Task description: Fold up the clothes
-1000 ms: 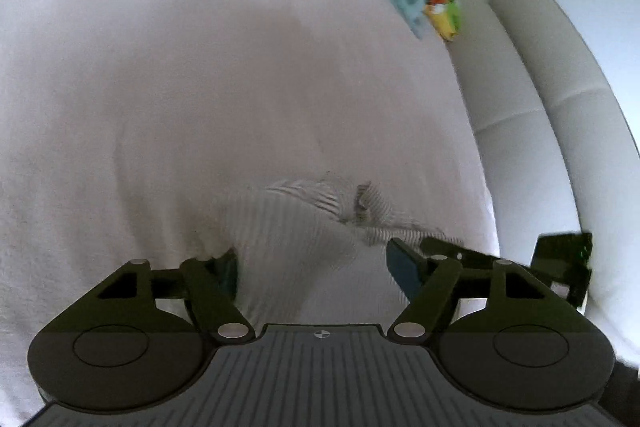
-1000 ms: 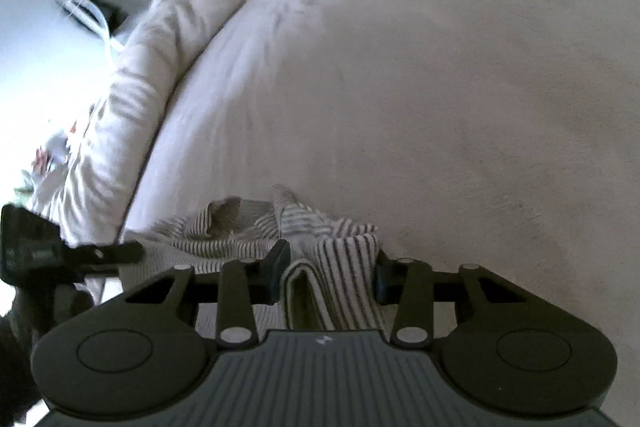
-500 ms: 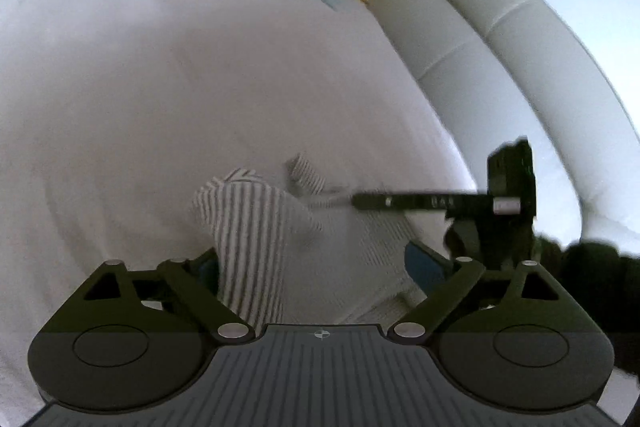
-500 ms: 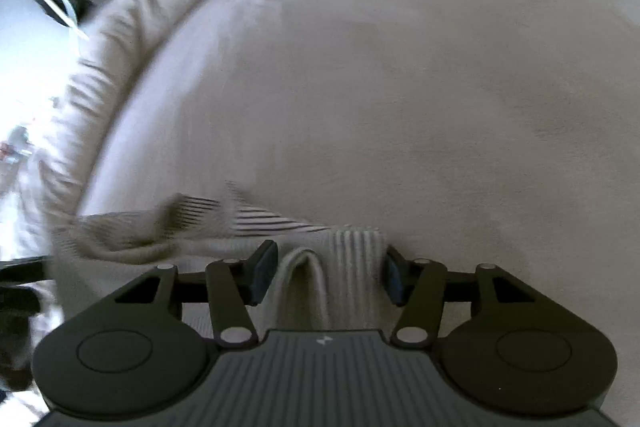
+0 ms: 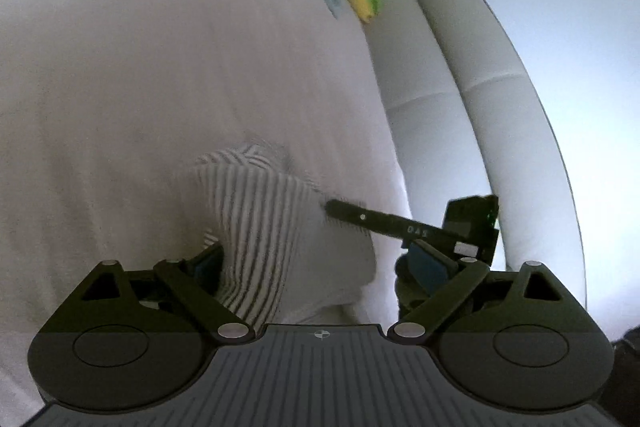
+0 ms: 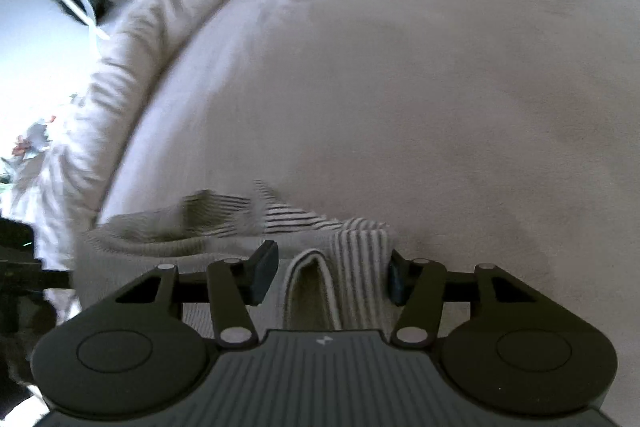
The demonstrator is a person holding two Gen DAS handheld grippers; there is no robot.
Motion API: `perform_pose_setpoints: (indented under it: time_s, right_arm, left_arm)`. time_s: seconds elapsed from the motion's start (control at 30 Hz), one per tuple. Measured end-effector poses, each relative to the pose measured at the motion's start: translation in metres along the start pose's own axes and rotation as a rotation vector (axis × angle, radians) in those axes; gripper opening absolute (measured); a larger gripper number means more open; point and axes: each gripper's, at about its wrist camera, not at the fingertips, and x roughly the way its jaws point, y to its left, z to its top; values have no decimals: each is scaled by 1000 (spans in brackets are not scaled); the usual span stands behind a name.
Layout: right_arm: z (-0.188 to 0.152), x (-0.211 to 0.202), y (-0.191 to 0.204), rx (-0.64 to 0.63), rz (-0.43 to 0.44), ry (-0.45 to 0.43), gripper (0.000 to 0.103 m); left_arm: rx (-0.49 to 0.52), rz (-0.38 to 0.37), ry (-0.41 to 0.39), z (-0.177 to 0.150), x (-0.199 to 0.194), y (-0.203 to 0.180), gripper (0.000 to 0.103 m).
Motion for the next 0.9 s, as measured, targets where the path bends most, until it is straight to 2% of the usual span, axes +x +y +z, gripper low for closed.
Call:
perform_pose_setpoints:
  time_s: [0.07,0.1,0.2,0.27,0.37,0.4,0.43,0.5,0.53,0.6,0.67,0.77,0.83,0.9]
  right_arm:
    - [0,5,-5,34,-21,0,54]
    - [0,5,-5,48,-18,-6,54]
    - [-7,-5,-1,53,0,18,57]
    - [-17,-7,5,8,-2,52,60]
    - [-24,-5,13,-39,-31,35,60]
    - [-21,-2,11,-6,-24,16,58]
    - [-16,0,10,21,-6,-8,50]
    - [-7,5,9,72,31,-59,41]
    - [-5,9,9,61,25,-59,41]
    - [-2,19,10,28,7,-48,41]
    - [0,24,9,9,7,-39,41]
    - [4,24,12,26,7,-35,42]
    - [0,23,15,20,-8,-39,40]
    - [-4,15,18,0,-11,-55,34]
  left_arm:
    - [-12,136,19,0,4,12,97]
    - [-14,160,24,0,6,15,97]
    - [-21,154,18,4,7,17,98]
    - [-37,151,7,4,10,19,98]
    - [-84,122,-20,10,14,22,98]
    - [-86,104,-25,13,13,22,98]
    - [-77,83,-27,17,11,22,98]
    - [-17,36,-38,21,7,15,98]
    - [1,50,-38,21,8,14,97]
    - [23,119,-29,19,14,13,75]
    - [36,176,-26,18,20,13,65]
    - [28,221,-36,16,30,11,64]
    - [61,273,-41,16,37,1,64]
    - [109,305,-42,20,45,-9,53]
